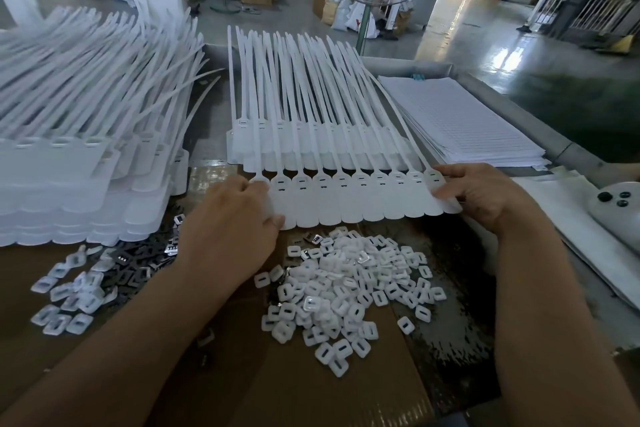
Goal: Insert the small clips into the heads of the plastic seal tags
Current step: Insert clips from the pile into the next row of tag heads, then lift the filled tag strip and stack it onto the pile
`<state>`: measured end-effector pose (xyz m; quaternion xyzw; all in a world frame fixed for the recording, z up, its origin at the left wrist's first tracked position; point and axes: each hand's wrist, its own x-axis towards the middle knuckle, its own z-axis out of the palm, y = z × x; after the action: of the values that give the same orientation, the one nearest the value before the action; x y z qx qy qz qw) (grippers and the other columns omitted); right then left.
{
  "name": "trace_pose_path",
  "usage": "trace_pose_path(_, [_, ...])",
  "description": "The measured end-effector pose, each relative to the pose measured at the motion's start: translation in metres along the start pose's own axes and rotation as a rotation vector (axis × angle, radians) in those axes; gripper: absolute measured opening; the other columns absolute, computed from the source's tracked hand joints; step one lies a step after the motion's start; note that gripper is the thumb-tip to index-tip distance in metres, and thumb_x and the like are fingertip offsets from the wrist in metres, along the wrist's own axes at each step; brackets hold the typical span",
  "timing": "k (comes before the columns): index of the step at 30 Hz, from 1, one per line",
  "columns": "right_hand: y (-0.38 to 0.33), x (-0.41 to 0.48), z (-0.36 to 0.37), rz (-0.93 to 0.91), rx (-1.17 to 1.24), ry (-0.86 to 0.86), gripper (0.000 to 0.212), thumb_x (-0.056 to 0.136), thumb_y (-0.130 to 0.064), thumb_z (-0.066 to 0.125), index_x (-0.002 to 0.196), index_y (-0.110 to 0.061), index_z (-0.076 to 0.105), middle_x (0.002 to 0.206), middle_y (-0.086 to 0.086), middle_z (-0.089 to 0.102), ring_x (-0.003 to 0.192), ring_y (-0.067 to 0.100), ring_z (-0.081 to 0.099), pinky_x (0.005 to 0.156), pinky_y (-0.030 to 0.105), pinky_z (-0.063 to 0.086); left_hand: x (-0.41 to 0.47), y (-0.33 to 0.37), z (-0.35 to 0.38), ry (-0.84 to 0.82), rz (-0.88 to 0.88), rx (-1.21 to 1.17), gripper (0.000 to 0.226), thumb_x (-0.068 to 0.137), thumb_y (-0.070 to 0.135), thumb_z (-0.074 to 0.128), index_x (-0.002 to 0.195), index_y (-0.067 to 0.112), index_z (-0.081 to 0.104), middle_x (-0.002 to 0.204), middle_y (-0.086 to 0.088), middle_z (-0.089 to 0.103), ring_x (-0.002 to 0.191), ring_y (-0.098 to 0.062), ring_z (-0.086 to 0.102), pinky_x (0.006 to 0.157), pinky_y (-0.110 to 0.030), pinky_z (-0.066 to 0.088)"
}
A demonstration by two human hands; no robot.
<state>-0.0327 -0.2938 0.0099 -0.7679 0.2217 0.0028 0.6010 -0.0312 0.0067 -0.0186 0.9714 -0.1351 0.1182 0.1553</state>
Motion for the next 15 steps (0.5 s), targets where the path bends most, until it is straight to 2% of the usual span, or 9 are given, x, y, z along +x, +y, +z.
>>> trace_pose_path(3, [0.0002, -0.0003, 0.0008, -0.002, -0.037, -0.007, 0.041, 0.074, 0.017, 0.058, 0.102, -0.013, 0.059, 0.09, 0.002, 0.067, 0.078, 0.013, 0.064, 0.056, 0.02, 0.048, 0.0019, -0.0035, -0.0013, -0.023, -0.03, 0.056, 0.06, 0.081, 0.054, 0.052, 0.128, 0.017, 0.045, 0.126, -0.009, 0.053, 0.115, -0.024, 0.048, 0.095, -0.035, 0.04])
trace_pose_path(7, [0.0009, 0.0025, 0.0044, -0.035, -0.052, 0.026, 0.048, 0.075, 0.017, 0.059, 0.113, -0.012, 0.054, 0.094, 0.003, 0.064, 0.083, 0.015, 0.06, 0.064, 0.024, 0.046, 0.0003, 0.0001, 0.0, -0.033, -0.025, -0.013, 0.064, 0.079, 0.05, 0.058, 0.133, 0.02, 0.04, 0.13, -0.008, 0.05, 0.119, -0.025, 0.044, 0.1, -0.036, 0.034])
trace_pose_path(9, [0.0017, 0.0036, 0.0042, -0.05, -0.027, 0.043, 0.049, 0.075, 0.018, 0.058, 0.115, -0.01, 0.054, 0.1, 0.008, 0.063, 0.085, 0.018, 0.061, 0.064, 0.025, 0.046, 0.0012, -0.0001, -0.0017, -0.012, -0.065, -0.119, 0.067, 0.077, 0.044, 0.064, 0.134, 0.022, 0.037, 0.126, -0.006, 0.051, 0.116, -0.023, 0.045, 0.097, -0.036, 0.036])
trace_pose_path(11, [0.0026, 0.0043, 0.0022, -0.073, -0.025, 0.074, 0.051, 0.075, 0.017, 0.059, 0.117, -0.011, 0.056, 0.103, 0.01, 0.063, 0.09, 0.023, 0.06, 0.067, 0.028, 0.047, 0.0023, -0.0011, -0.0041, 0.003, -0.089, -0.311, 0.068, 0.075, 0.033, 0.07, 0.134, 0.025, 0.035, 0.11, 0.002, 0.056, 0.098, -0.013, 0.053, 0.081, -0.025, 0.044])
trace_pose_path(13, [0.0024, 0.0042, 0.0006, -0.105, -0.044, 0.109, 0.051, 0.075, 0.016, 0.06, 0.116, -0.015, 0.057, 0.101, 0.01, 0.064, 0.091, 0.024, 0.059, 0.071, 0.031, 0.048, 0.0031, -0.0012, -0.0068, -0.055, -0.092, -0.476, 0.064, 0.076, 0.026, 0.071, 0.13, 0.03, 0.037, 0.088, 0.01, 0.056, 0.076, -0.002, 0.054, 0.059, -0.013, 0.039])
trace_pose_path(15, [0.0016, 0.0042, -0.0003, -0.141, -0.051, 0.144, 0.052, 0.075, 0.015, 0.06, 0.117, -0.016, 0.058, 0.099, 0.008, 0.064, 0.089, 0.023, 0.059, 0.068, 0.03, 0.047, 0.0031, 0.0001, -0.0079, -0.12, -0.076, -0.543, 0.051, 0.079, 0.023, 0.068, 0.124, 0.033, 0.045, 0.074, 0.011, 0.056, 0.06, -0.002, 0.057, 0.048, -0.01, 0.039])
